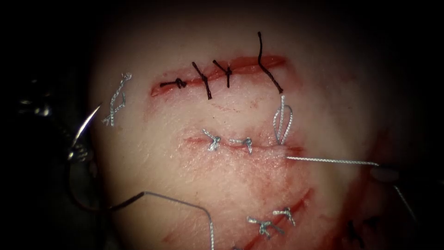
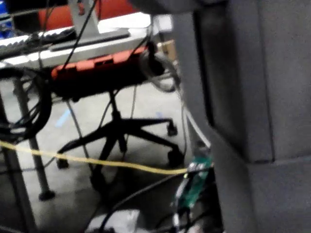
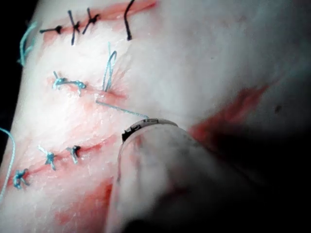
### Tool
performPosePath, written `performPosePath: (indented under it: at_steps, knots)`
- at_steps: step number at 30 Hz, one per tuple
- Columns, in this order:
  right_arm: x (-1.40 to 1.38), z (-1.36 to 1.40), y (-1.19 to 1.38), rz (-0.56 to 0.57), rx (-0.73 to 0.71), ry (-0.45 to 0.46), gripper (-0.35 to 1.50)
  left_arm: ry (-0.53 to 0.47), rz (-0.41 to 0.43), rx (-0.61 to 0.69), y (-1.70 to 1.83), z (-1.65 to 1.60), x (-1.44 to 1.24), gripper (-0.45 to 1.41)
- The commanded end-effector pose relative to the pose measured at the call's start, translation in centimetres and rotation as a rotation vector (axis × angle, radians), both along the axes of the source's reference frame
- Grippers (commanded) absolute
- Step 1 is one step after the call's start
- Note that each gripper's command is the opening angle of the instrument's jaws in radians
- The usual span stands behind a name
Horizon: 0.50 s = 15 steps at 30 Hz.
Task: Wound Closure
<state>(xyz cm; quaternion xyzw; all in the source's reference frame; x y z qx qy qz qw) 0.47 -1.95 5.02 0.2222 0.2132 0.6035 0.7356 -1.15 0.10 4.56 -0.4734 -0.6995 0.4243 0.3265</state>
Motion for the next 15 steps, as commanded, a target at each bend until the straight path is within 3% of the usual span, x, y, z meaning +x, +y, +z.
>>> performPosePath:
  at_steps: [1, 9, 15]
  knots:
    - [-0.25, 0.14, 0.08, -0.012, -0.011, -0.034, -0.35, 0.003, 0.002, -0.003, -0.02, 0.06, -0.06, -0.45]
    - [-0.71, 0.16, 0.10, -0.042, -0.014, -0.077, -0.35, 0.010, 0.002, -0.008, -0.04, 0.09, -0.08, -0.45]
    - [-0.86, 0.16, 0.11, -0.056, -0.008, -0.102, -0.35, 0.012, 0.005, -0.010, -0.04, 0.09, -0.08, -0.45]
